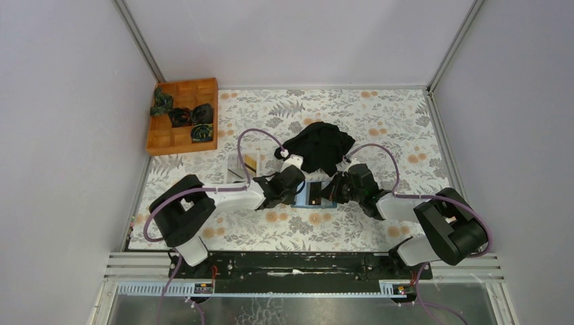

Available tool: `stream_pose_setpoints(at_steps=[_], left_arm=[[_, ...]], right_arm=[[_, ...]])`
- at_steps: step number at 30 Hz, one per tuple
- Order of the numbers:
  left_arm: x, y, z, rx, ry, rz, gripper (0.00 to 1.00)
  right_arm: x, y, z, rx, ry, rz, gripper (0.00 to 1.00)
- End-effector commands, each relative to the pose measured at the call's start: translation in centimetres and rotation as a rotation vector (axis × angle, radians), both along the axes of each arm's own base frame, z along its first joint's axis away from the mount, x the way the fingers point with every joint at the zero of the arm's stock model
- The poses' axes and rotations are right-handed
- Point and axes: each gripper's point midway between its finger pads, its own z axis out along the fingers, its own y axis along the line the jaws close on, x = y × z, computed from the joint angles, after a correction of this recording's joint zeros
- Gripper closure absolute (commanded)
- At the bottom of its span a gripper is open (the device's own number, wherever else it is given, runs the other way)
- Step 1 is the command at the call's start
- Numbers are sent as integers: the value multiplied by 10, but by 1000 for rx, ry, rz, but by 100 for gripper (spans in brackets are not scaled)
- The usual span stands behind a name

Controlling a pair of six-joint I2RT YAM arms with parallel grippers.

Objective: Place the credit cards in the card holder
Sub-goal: Insert the credit card into the card holder.

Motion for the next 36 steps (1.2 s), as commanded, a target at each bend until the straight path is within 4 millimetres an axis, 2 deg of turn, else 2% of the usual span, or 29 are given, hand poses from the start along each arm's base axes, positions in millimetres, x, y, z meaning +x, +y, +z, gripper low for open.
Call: stream_pose_setpoints(at_steps=[1, 7, 11, 15, 23, 36], left_arm=[[2, -10, -3, -4, 0, -9, 90], [1, -14, -6, 3, 9, -22, 91], [0, -15, -7, 4, 11, -24, 91], [-2, -16, -7, 5, 12, -28, 91], [-6, -18, -7, 2, 17, -38, 93], [-16, -26, -7, -3, 15, -60, 94]], right_arm=[[-12, -7, -18, -62, 44, 26, 100], [-11, -5, -20, -96, 42, 39, 100], [-10, -6, -21, -125, 40, 38, 78], [-9, -5, -19, -147, 33, 42, 67], [-6, -3, -14, -177, 16, 36, 65], [-7, 12, -5, -182, -4, 58, 65]])
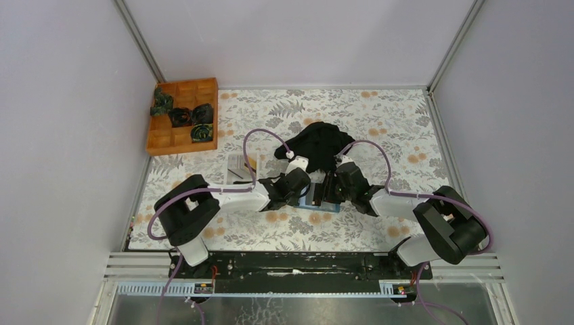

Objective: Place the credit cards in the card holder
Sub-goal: Insert the credit card into the card holder.

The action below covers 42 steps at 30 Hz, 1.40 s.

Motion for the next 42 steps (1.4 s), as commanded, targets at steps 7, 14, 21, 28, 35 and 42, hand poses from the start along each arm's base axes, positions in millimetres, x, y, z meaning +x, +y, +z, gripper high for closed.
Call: stream_pose_setpoints(at_steps=[7, 14, 21, 28, 35, 42], left_arm=[[-18, -15, -6, -19, 33, -38, 95], [-22, -21, -4, -24, 28, -48, 96], [-24, -25, -3, -33, 27, -51, 96], [-25, -29, -2, -46, 29, -55, 96], [-26, -24, -5, -36, 27, -45, 96], [-27, -25, -3, -44, 26, -45, 96]], right_arm=[[-8, 8, 7, -20, -11, 24, 65], [-10, 12, 12, -14, -22, 31, 65], [-12, 17, 9, -6, -19, 43, 65], [-14, 25, 14, 7, -26, 65, 65], [-11, 13, 26, -23, -67, 35, 65], [-12, 12, 28, -28, -69, 28, 64]])
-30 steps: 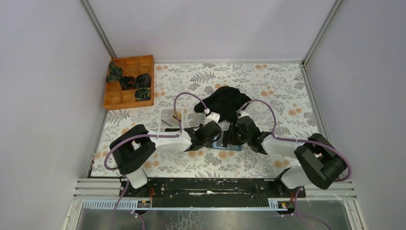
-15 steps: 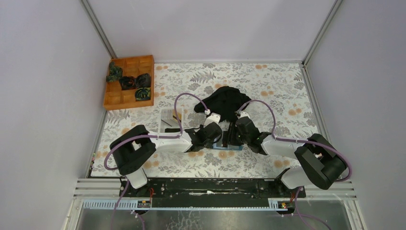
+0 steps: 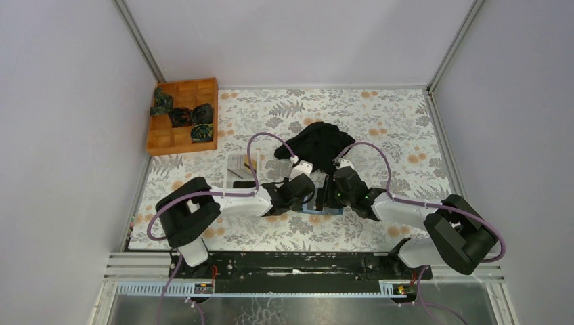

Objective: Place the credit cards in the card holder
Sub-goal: Insert the credit card into the card holder.

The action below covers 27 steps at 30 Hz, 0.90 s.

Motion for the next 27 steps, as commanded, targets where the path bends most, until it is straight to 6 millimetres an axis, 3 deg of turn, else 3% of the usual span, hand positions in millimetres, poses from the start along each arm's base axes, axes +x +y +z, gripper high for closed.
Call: stream_pose_setpoints(at_steps=[1, 11, 16, 27], left_arm=[[-10, -12, -3, -41, 30, -20, 96], [-13, -11, -4, -47, 35, -21, 96], [-14, -11, -2, -51, 33, -23, 97], [-17, -15, -3, -56, 35, -34, 97]], right_arm=[[7, 14, 23, 50, -54, 18, 64], [8, 14, 20, 44, -47, 9, 46], [10, 16, 15, 21, -32, 15, 48], [10, 18, 10, -59, -42, 20, 63]])
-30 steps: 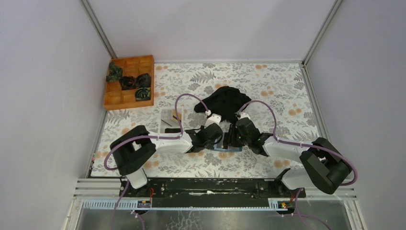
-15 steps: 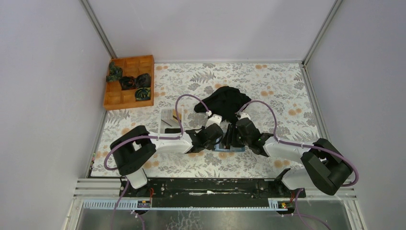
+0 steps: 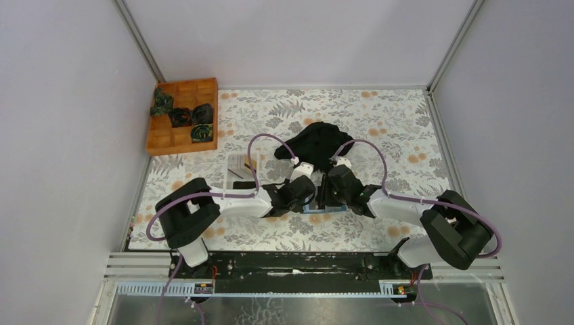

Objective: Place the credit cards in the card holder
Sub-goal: Insert the credit card into the card holder.

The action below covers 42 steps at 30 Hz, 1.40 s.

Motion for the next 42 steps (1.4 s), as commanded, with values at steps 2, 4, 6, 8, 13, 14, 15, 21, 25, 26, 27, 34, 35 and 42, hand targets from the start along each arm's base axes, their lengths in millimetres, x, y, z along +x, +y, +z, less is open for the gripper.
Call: stream_pose_setpoints(at_steps=[2, 4, 6, 8, 13, 14, 15, 21, 25, 26, 27, 34, 35, 42], left_arm=[[-10, -10, -3, -38, 25, -23, 97], [-11, -12, -4, -40, 26, -28, 97], [-12, -13, -4, -39, 26, -31, 97], [-12, -14, -4, -40, 25, -30, 97], [-14, -16, -4, -42, 27, -33, 97], [-14, -16, -5, -42, 29, -35, 97], [-14, -16, -6, -42, 29, -35, 97], [-16, -19, -7, -48, 32, -41, 97], [-18, -21, -8, -49, 35, -46, 97], [-19, -21, -7, -50, 35, -46, 97], [-20, -22, -7, -52, 34, -48, 97], [-26, -22, -8, -58, 38, -49, 98], [-26, -22, -8, -60, 38, -49, 98], [-32, -31, -5, -70, 32, -65, 98]], right_arm=[[4, 19, 16, 7, -40, 33, 64], [4, 20, 17, -2, -45, 34, 65], [4, 21, 17, -10, -48, 37, 66], [4, 21, 17, -23, -52, 37, 66], [2, 22, 14, -43, -51, 38, 65], [2, 21, 13, -47, -46, 37, 63], [1, 22, 12, -48, -43, 36, 62], [0, 24, 5, -55, -23, 36, 62], [-1, 25, 5, -46, -20, 33, 61], [-2, 25, 6, -45, -21, 32, 61], [-2, 25, 6, -45, -22, 31, 60], [-3, 18, 13, -56, -29, 18, 55], [-4, 17, 13, -57, -27, 17, 54], [-9, 15, 11, -72, -13, 19, 54]])
